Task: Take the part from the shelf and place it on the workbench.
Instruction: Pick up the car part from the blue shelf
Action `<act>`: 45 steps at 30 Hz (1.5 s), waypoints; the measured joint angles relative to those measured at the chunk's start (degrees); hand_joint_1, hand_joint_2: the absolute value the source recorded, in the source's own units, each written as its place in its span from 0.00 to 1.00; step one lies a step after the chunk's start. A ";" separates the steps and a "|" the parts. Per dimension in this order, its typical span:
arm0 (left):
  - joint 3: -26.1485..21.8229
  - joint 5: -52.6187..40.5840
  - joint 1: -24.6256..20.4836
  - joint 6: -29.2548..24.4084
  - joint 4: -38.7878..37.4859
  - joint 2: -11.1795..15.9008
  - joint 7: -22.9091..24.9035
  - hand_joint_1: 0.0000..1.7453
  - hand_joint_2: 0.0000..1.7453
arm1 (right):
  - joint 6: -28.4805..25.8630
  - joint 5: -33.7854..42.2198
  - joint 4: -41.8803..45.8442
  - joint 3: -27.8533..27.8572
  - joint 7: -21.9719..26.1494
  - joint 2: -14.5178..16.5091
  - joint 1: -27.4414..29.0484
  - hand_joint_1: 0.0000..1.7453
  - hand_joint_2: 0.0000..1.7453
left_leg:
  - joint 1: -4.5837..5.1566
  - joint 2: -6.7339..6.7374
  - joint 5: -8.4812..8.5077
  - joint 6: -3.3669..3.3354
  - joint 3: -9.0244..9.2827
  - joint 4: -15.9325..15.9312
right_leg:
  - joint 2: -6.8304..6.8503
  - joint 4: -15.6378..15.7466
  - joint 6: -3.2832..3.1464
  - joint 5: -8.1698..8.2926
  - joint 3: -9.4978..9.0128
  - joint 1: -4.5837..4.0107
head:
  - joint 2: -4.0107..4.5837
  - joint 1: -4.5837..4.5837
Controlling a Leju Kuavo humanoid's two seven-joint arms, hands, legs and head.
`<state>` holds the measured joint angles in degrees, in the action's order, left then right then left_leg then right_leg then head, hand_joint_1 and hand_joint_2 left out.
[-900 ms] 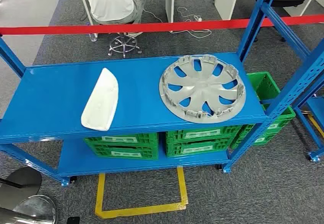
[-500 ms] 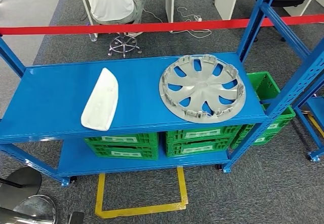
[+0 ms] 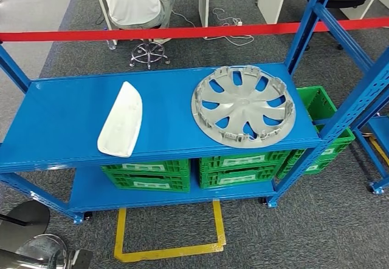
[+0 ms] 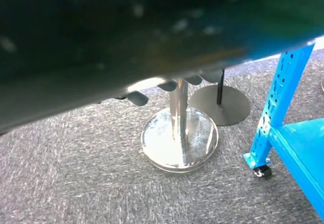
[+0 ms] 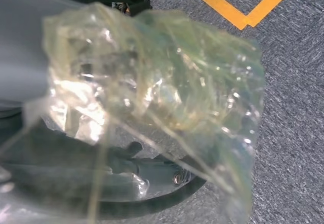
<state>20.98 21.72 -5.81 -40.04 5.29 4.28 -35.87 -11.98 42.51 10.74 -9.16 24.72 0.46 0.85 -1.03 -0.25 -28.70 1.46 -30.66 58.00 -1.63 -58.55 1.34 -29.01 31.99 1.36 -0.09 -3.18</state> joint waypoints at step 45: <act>-10.31 -52.61 26.87 4.03 111.19 0.11 7.67 0.00 0.00 | -2.23 3.35 -5.14 -4.37 -0.27 2.95 -2.16 0.00 0.00 | 0.41 0.01 0.13 -0.49 -0.54 0.06 | 0.00 0.00 0.49 0.20 0.41 0.40 | 0.00 0.33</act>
<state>10.67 -30.89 21.07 -36.01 116.48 4.40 -28.20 -14.21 45.86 5.60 -13.53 24.45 3.41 -1.31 -0.62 -0.24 -28.57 0.97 -31.20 58.06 -1.64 -58.55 1.82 -28.81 32.40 1.76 -0.09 -2.85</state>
